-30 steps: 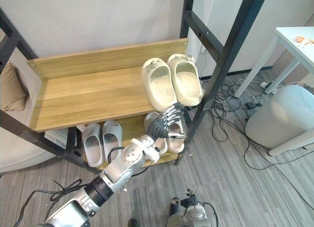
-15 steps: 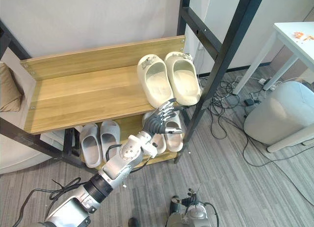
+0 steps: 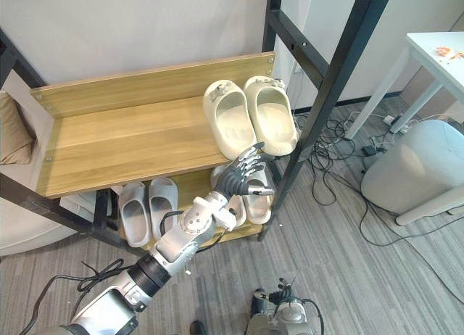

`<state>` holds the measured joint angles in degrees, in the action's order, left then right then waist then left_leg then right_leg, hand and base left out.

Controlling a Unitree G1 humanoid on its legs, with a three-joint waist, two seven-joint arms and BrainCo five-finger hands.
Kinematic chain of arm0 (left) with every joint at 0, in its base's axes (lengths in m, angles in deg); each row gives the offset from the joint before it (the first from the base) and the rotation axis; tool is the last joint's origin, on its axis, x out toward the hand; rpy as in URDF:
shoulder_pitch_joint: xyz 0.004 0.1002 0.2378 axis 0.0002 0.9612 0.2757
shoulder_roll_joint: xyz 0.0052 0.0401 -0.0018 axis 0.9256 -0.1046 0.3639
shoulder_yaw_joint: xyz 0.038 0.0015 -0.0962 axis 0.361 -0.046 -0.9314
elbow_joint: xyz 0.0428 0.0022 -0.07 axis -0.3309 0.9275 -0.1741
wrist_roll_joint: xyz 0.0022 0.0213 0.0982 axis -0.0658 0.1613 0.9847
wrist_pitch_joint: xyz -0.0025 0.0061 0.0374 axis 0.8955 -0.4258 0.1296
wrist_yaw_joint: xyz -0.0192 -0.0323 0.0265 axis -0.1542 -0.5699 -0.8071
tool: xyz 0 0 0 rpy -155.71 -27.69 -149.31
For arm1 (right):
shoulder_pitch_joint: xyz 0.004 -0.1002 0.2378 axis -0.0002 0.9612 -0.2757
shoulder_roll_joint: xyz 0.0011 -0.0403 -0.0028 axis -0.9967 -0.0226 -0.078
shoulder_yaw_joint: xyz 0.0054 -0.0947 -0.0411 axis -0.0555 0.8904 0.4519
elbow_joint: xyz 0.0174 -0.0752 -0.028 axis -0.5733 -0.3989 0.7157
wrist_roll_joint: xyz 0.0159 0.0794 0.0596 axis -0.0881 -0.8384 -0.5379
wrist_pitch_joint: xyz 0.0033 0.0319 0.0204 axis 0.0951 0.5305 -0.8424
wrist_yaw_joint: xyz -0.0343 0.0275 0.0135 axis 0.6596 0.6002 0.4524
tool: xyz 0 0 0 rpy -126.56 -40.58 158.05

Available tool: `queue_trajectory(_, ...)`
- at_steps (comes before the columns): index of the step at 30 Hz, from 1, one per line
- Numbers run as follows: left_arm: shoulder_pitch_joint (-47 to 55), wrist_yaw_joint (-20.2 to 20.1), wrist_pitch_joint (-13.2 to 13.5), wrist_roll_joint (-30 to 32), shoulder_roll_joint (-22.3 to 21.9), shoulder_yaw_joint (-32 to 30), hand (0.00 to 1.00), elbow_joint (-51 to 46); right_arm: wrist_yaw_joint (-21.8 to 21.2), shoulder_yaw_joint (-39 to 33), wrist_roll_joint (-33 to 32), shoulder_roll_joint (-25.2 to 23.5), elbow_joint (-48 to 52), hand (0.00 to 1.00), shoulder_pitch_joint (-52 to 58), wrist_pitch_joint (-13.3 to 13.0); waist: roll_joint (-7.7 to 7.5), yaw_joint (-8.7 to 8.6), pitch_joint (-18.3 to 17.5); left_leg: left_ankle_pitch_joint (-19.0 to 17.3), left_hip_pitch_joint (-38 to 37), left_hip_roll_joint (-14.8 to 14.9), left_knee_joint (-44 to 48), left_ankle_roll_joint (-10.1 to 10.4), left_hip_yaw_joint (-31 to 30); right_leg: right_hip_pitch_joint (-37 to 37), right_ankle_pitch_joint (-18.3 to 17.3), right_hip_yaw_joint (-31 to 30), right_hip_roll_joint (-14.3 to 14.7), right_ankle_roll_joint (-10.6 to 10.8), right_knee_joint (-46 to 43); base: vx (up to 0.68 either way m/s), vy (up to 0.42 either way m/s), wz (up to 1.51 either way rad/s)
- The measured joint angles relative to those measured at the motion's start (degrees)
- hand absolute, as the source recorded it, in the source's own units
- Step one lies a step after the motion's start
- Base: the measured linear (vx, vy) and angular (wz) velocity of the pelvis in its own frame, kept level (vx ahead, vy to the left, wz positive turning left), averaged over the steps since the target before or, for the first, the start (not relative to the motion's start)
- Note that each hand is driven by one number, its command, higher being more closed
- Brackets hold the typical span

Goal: Organize the slippers on the shoe rack

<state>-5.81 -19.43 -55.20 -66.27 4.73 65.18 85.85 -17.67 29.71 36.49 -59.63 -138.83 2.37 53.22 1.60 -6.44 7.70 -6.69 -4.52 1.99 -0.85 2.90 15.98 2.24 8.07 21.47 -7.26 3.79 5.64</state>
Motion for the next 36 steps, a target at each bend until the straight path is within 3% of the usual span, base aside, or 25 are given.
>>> queue_trajectory(12,3.71,-3.15,0.73,-4.94,0.04,5.14,0.0,-6.79,-0.44,4.28,0.01,0.09,-0.16,0.0,-0.52,0.37,0.02,0.96,-0.01,0.04,-0.98,0.07,0.06,-0.08,-2.72,-2.36,-0.14,3.48,-0.13,0.16,0.01,0.0,-0.039,0.11)
queue_trajectory(24,15.85,-7.04,0.39,-5.29,2.22,6.27,0.0,-4.26,-0.96,7.54,-0.03,-1.03,-0.6,0.0,-1.65,0.64,0.1,3.34,-0.07,0.17,-1.57,0.21,1.22,-0.28,-7.05,-5.73,-0.27,8.29,-0.34,0.14,0.01,-0.01,-0.04,0.18)
queue_trajectory(32,27.6,-7.53,-1.62,4.11,3.0,-5.14,0.0,13.25,-1.14,9.53,-0.01,-1.58,-0.57,0.0,-1.42,0.49,-0.22,4.59,0.05,0.29,-1.61,-0.11,2.07,-0.4,-8.04,-6.76,-0.9,9.36,-0.76,0.14,0.0,-0.04,-0.037,0.07)
queue_trajectory(36,31.06,-7.32,-1.65,9.66,3.29,-13.11,0.0,20.42,-1.52,9.52,0.01,-1.54,-0.37,0.0,0.05,-0.62,-1.7,6.28,0.06,0.4,-1.82,-0.12,2.16,-0.34,-8.79,-7.43,-1.45,9.72,-0.79,0.09,0.0,-0.02,-0.039,0.08)
